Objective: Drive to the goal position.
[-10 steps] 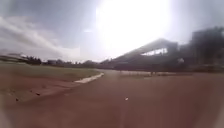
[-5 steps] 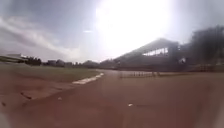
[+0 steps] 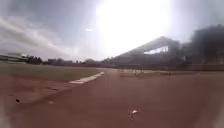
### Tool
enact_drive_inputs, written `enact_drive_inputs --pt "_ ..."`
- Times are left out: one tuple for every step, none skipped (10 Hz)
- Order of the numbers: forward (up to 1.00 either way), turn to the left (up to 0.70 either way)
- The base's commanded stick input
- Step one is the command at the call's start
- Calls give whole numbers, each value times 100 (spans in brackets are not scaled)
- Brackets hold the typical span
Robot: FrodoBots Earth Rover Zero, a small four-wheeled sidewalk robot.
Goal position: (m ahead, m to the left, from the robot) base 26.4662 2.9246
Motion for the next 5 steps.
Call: enact_drive_inputs --pt "70 0" --pt "70 0" --pt "70 0" --pt "70 0" --pt "70 0"
